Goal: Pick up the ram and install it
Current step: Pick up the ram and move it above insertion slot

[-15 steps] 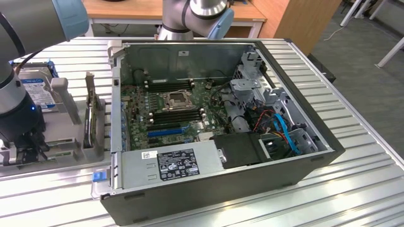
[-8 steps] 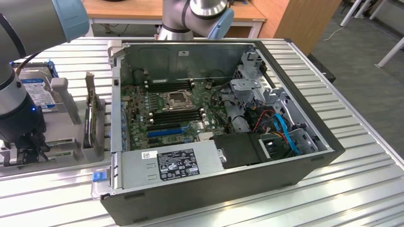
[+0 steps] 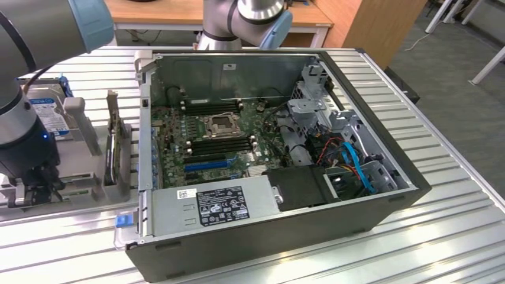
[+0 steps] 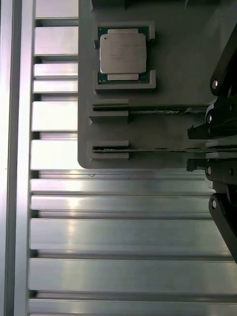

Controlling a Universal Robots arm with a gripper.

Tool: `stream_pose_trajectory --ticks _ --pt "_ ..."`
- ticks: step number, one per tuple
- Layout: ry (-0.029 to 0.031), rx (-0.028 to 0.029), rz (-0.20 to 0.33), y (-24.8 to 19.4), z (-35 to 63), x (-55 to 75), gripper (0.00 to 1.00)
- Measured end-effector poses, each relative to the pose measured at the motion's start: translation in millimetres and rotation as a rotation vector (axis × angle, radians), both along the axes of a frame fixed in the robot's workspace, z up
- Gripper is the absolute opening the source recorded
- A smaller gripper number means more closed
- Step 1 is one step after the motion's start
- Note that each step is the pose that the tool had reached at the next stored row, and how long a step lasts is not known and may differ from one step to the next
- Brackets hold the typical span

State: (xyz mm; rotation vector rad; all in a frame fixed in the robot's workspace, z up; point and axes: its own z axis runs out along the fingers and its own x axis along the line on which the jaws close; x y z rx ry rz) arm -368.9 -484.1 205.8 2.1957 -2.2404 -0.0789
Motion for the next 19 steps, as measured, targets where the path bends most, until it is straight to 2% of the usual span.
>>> stream_pose_trajectory --ticks 19 --pt "-0.0001 0.0000 0.000 0.0 -4.9 0.3 0.30"
